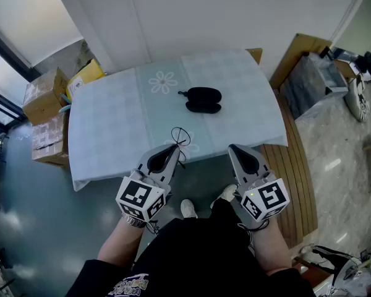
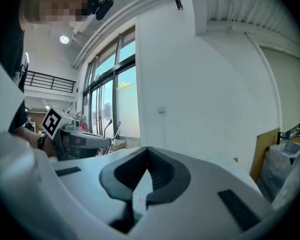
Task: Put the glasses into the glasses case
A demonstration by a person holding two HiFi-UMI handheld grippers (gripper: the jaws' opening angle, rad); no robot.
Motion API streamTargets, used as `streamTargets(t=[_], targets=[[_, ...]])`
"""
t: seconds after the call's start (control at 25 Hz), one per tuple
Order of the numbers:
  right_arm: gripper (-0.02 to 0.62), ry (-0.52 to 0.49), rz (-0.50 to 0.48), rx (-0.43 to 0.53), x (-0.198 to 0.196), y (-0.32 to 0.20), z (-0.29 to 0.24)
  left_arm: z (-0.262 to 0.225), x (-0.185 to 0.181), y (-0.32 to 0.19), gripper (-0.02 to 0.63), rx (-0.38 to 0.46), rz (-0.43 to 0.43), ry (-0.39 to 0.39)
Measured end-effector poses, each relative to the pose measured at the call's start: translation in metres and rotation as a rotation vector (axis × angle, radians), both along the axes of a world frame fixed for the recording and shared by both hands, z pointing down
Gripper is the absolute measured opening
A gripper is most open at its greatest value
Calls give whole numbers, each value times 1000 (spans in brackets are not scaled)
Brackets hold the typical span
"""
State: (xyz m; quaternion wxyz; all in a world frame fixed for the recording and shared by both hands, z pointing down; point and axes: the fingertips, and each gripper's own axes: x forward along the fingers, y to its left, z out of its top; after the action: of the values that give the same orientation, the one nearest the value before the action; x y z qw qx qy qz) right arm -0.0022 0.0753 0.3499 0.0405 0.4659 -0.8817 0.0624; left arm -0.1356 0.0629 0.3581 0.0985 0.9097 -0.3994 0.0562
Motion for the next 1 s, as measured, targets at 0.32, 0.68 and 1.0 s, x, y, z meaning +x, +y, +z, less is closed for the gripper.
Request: streamTargets(t=[0.32, 0.68, 1.0], targets=[[23, -3, 11, -1, 3, 2, 0, 0, 2, 1, 31, -2, 6, 3], [23, -6, 0, 14, -4, 0, 0, 3, -3, -3, 31, -5, 4, 6], [23, -3, -17, 6, -16, -9, 1, 10, -15, -10, 31, -26, -8, 11]])
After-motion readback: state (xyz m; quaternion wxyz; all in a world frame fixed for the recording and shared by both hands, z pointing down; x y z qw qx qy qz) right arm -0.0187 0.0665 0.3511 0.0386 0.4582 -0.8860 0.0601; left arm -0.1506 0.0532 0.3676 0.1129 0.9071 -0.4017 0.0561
